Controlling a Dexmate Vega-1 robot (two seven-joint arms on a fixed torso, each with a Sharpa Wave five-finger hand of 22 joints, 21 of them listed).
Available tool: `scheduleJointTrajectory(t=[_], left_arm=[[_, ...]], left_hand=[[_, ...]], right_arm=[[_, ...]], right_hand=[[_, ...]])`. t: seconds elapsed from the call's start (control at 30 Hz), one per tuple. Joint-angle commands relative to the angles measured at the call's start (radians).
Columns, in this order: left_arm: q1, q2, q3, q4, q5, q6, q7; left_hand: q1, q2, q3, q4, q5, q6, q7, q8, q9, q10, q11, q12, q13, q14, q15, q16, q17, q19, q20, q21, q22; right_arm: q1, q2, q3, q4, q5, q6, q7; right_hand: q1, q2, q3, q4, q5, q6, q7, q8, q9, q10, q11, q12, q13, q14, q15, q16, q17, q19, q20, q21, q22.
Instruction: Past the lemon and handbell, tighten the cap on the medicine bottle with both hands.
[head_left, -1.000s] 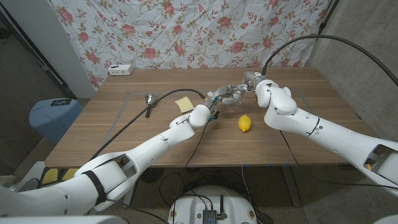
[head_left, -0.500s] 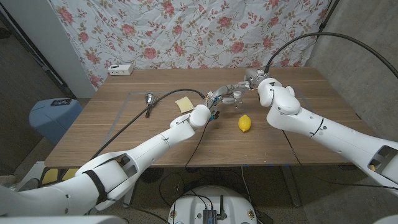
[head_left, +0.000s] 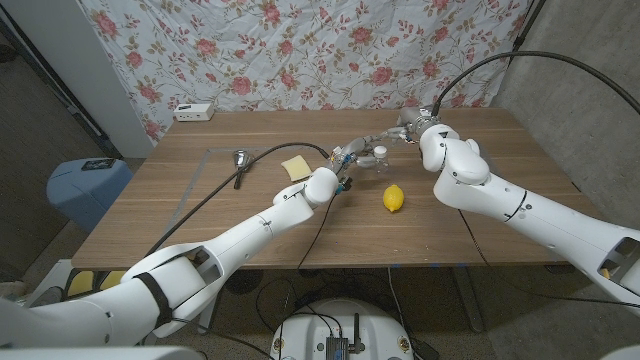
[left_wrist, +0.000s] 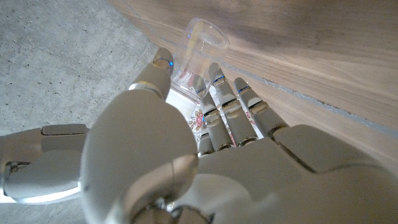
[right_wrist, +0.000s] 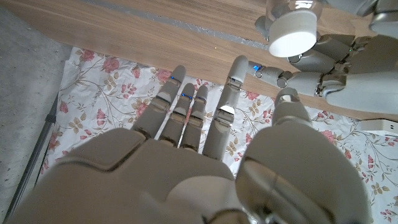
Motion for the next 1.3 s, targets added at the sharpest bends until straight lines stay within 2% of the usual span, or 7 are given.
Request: scheduleJointTrajectory(t=[0.03, 0.37, 0.83, 1.17, 1.3], left_arm=[[0.003, 0.011, -0.004, -0.019, 0.006, 0.015, 0.010], [0.026, 0.046, -0.018, -0.082, 0.016, 0.049, 0.021], [0.048, 0.089, -0.042, -0.141, 0.023, 0.083, 0.030], [0.066, 0.111, -0.059, -0.164, 0.017, 0.099, 0.036], [0.074, 0.118, -0.066, -0.176, 0.018, 0.112, 0.046]], left_hand=[[0.010, 0.001, 0.077, 0.073, 0.006, -0.004, -0.006, 0.001, 0.003, 0.036, -0.026, 0.006, 0.005, 0.008, -0.061, 0.007, 0.002, -0.002, -0.002, -0.001, 0.001], [0.012, -0.001, 0.075, 0.072, 0.006, -0.004, -0.008, 0.001, 0.003, 0.034, -0.025, 0.005, 0.006, 0.007, -0.065, 0.009, 0.003, -0.006, -0.002, -0.003, 0.001], [0.014, -0.003, 0.071, 0.073, 0.006, -0.006, -0.009, 0.001, 0.003, 0.033, -0.026, 0.005, 0.006, 0.006, -0.064, 0.011, 0.004, -0.010, -0.001, -0.003, 0.001], [0.012, -0.006, 0.067, 0.074, 0.006, -0.006, -0.010, 0.002, 0.003, 0.034, -0.028, 0.006, 0.006, 0.003, -0.063, 0.011, 0.004, -0.012, -0.001, -0.003, 0.001], [0.012, -0.007, 0.066, 0.074, 0.006, -0.005, -0.011, 0.002, 0.003, 0.034, -0.029, 0.006, 0.006, 0.003, -0.063, 0.011, 0.004, -0.013, -0.001, -0.003, 0.001]], right_arm=[[-0.032, 0.004, 0.048, 0.012, 0.050, 0.032, -0.061], [-0.069, 0.026, 0.103, 0.035, 0.130, 0.063, -0.143], [-0.096, 0.063, 0.137, 0.076, 0.219, 0.097, -0.258], [-0.122, 0.096, 0.180, 0.118, 0.308, 0.151, -0.346], [-0.131, 0.105, 0.195, 0.130, 0.340, 0.170, -0.378]], right_hand=[[-0.008, 0.001, 0.001, -0.007, 0.005, -0.040, -0.004, -0.016, 0.006, -0.011, 0.002, -0.006, 0.002, -0.011, -0.005, -0.005, 0.003, -0.006, 0.001, -0.003, 0.003], [-0.014, 0.006, 0.000, -0.012, 0.006, -0.149, -0.026, -0.040, 0.012, -0.037, 0.022, -0.010, 0.003, -0.023, 0.019, -0.012, 0.004, -0.009, 0.010, -0.005, 0.003], [-0.022, 0.011, -0.004, -0.013, 0.006, -0.232, -0.038, -0.044, 0.016, -0.050, 0.031, -0.010, 0.004, -0.032, 0.034, -0.016, 0.005, -0.011, 0.020, -0.006, 0.002], [-0.033, 0.021, -0.006, -0.011, 0.005, -0.328, -0.042, -0.046, 0.018, -0.068, 0.037, -0.011, 0.005, -0.038, 0.043, -0.016, 0.007, -0.012, 0.028, -0.007, 0.002], [-0.041, 0.028, -0.008, -0.010, 0.004, -0.389, -0.056, -0.047, 0.018, -0.075, 0.042, -0.009, 0.005, -0.060, 0.056, -0.022, 0.009, -0.035, 0.039, -0.015, 0.001]])
